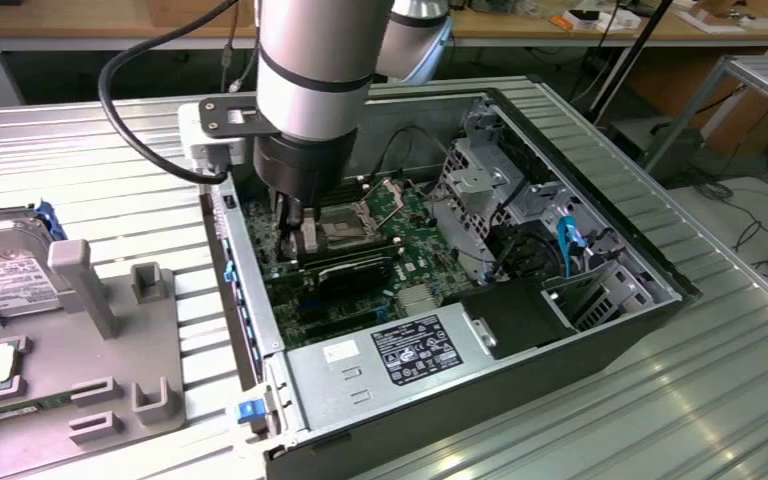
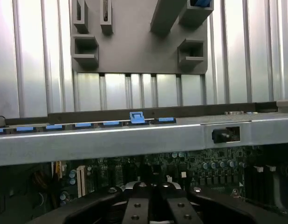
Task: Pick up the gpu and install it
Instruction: 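Press down on the gpu until it lock into place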
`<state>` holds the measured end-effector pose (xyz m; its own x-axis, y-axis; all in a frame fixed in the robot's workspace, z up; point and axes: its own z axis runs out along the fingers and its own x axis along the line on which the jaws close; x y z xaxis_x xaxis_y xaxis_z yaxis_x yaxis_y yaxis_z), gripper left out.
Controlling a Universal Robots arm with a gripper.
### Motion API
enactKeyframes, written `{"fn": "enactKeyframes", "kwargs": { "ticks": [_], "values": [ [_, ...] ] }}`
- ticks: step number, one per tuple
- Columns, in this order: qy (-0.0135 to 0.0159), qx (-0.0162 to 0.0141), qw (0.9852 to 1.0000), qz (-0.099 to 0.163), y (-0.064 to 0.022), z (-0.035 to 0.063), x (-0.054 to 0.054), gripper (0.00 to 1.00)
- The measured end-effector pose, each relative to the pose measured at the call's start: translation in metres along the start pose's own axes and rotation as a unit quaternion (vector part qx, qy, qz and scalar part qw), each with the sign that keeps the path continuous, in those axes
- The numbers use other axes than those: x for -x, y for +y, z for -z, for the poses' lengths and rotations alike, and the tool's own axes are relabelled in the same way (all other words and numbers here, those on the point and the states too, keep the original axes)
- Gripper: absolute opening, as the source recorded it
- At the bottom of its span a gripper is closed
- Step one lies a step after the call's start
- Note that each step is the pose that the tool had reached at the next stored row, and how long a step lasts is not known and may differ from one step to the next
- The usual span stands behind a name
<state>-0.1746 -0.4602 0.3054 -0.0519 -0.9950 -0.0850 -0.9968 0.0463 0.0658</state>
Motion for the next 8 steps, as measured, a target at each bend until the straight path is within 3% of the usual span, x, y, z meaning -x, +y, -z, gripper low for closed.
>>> {"fn": "enactKeyframes", "kwargs": {
  "ticks": [5, 8],
  "values": [
    [-0.0026, -0.0002, 1.0, 0.0, -0.0197, -0.0003, 0.001, 0.11],
    [-0.0022, -0.0015, 1.0, 0.006, -0.0239, -0.0039, 0.001, 0.11]
  ]
}}
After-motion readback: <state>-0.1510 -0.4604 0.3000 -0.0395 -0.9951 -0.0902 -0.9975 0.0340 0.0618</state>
